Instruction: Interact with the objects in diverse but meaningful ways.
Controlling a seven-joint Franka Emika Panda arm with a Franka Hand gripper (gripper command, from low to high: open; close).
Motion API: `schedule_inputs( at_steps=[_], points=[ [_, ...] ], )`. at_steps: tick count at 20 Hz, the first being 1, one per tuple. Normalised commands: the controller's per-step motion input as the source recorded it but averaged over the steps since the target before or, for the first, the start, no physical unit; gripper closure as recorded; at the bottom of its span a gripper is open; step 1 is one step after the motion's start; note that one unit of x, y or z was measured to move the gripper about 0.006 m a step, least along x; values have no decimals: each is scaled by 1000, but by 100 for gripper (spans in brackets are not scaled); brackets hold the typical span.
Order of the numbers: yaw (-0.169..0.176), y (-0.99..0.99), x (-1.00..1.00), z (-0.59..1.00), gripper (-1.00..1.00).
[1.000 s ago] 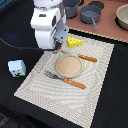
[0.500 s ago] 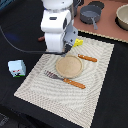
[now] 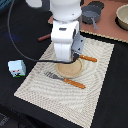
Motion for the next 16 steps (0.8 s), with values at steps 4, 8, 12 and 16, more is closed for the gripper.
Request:
schedule_inputs(
  at_steps=[4,8,12,16],
  points=[
    [0,0,453,124,100],
    [-27,0,586,314,-100],
    [-49,0,596,404,-100],
    [-41,0,576,348,-100]
  ],
)
